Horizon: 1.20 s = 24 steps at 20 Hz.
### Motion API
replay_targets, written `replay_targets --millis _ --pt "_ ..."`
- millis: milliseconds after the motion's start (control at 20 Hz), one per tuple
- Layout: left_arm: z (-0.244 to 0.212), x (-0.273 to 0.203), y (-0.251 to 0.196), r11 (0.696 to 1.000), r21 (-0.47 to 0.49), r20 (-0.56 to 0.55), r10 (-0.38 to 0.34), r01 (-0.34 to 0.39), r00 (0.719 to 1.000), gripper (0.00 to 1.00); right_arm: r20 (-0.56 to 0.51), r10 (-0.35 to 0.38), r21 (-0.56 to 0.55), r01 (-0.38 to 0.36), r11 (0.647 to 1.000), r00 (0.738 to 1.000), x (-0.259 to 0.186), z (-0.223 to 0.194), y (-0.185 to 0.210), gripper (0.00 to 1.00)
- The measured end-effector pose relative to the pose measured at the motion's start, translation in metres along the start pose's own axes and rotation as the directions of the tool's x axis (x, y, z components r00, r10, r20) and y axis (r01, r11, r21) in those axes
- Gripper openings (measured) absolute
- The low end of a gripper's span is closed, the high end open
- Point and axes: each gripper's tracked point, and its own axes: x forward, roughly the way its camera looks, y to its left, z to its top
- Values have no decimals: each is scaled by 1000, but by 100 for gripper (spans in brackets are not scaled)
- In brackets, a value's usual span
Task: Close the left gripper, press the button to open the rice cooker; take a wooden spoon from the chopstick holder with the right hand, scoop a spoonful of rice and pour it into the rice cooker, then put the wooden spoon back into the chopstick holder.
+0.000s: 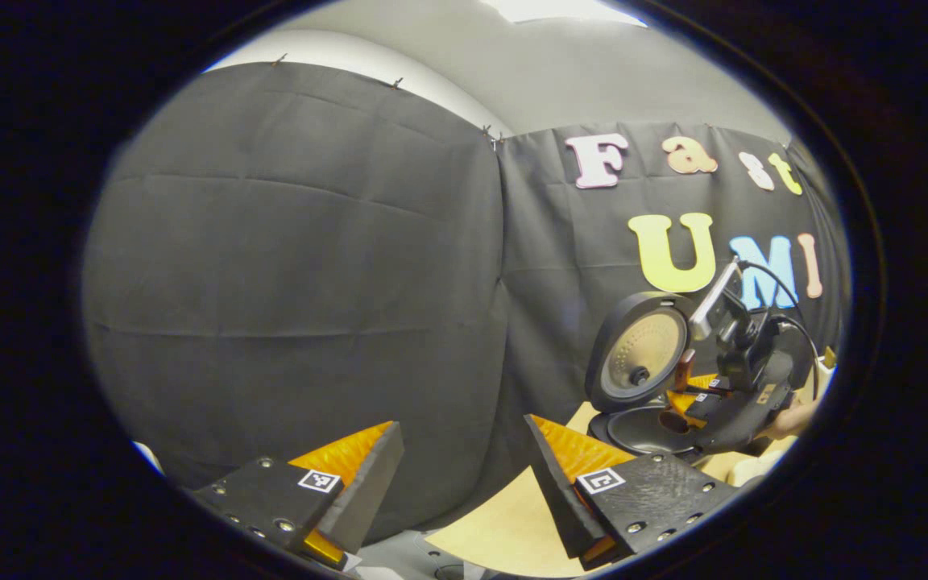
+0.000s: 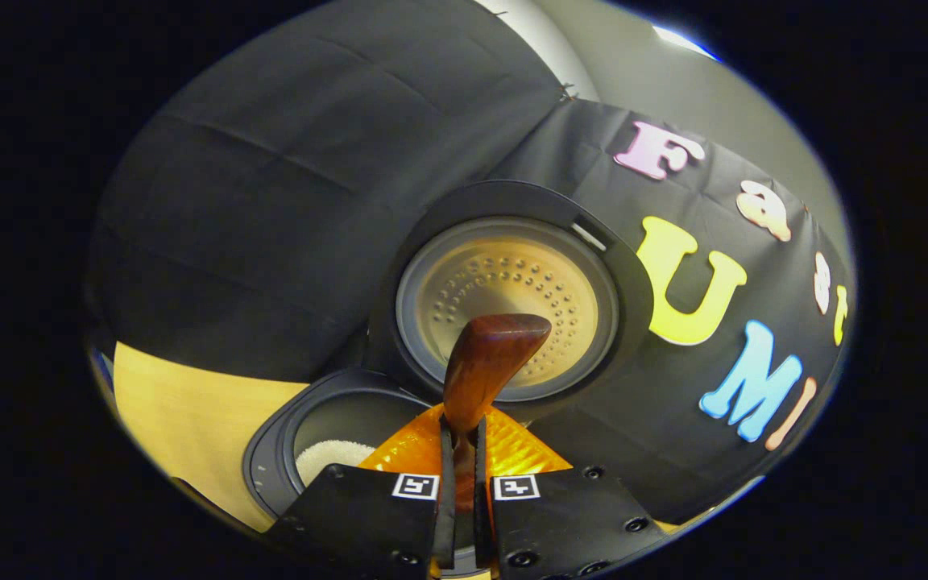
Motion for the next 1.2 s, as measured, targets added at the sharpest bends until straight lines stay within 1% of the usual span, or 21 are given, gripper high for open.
replay_targets --millis 100,150,250,300,350,450,550,600,700,850,950,1000,1050,1200 --pt "-1 1 0 1000 -1 -1 -2 2 1000 87 16 -7 -63 8 998 1000 1 2 3 11" --pt "0 1 0 1000 -2 0 -2 2 1000 87 22 -5 -74 7 997 1000 1 3 4 11" --pt "2 1 -1 1000 -3 3 -3 3 1000 87 16 3 -45 -2 999 1000 0 1 5 11" --pt "2 0 -1 1000 -3 5 -5 5 1000 91 10 10 -7 -9 1000 1000 -1 -1 4 11" --pt "4 0 -2 1000 -2 9 -6 6 1000 87 4 15 39 -15 999 1000 -2 -3 1 11" --pt "9 -2 -3 1000 -1 14 -11 11 1000 87 -6 27 139 -26 990 1000 -6 -2 -5 11" --pt "12 -4 -5 1000 1 17 -20 20 1000 87 -19 40 259 -34 965 999 -9 -3 -15 11" --pt "15 -5 -6 1000 3 21 -25 25 999 87 -23 46 328 -36 944 999 -11 -4 -20 11" --pt "23 -8 -11 999 10 30 -39 39 999 87 -25 57 460 -40 887 998 -15 -3 -28 11" --pt "35 -5 -36 998 18 46 -66 66 997 87 -20 57 599 -34 800 998 -28 1 -53 10" --pt "41 -4 -50 996 21 61 -89 88 994 87 -8 50 664 -32 747 999 -41 4 -69 11" --pt "43 -5 -57 995 23 67 -101 100 993 87 -2 40 692 -28 721 999 -50 4 -79 10" --pt "47 -7 -65 993 24 72 -113 112 991 87 2 28 717 -21 696 1000 -58 4 -88 11" --pt "56 -14 -88 988 26 87 -154 152 984 87 1 -19 769 12 639 1000 -86 -4 -122 11"
